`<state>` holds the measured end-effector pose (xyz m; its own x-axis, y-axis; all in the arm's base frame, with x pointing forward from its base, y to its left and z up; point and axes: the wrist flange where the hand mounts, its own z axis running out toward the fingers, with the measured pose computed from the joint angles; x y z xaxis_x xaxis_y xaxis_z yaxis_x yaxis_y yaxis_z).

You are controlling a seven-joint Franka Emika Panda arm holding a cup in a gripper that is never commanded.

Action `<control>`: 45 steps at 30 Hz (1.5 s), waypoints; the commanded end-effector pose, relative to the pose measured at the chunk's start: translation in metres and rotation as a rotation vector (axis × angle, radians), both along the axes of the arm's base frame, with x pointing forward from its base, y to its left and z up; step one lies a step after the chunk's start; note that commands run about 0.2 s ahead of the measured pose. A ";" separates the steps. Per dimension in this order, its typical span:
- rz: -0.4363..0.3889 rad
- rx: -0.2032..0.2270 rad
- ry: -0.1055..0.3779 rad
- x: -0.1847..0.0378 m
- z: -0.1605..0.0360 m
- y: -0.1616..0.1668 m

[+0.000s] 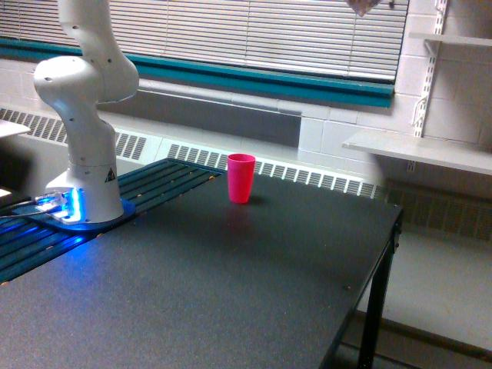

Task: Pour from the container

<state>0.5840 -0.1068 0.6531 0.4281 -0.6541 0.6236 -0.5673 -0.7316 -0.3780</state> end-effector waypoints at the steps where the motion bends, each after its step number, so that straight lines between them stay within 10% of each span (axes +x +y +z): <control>1: 0.002 -0.001 0.002 0.000 0.001 0.000; 18: 0.096 -0.044 0.009 -0.022 -0.018 0.013; 45: 0.413 -0.173 0.015 -0.123 -0.063 0.072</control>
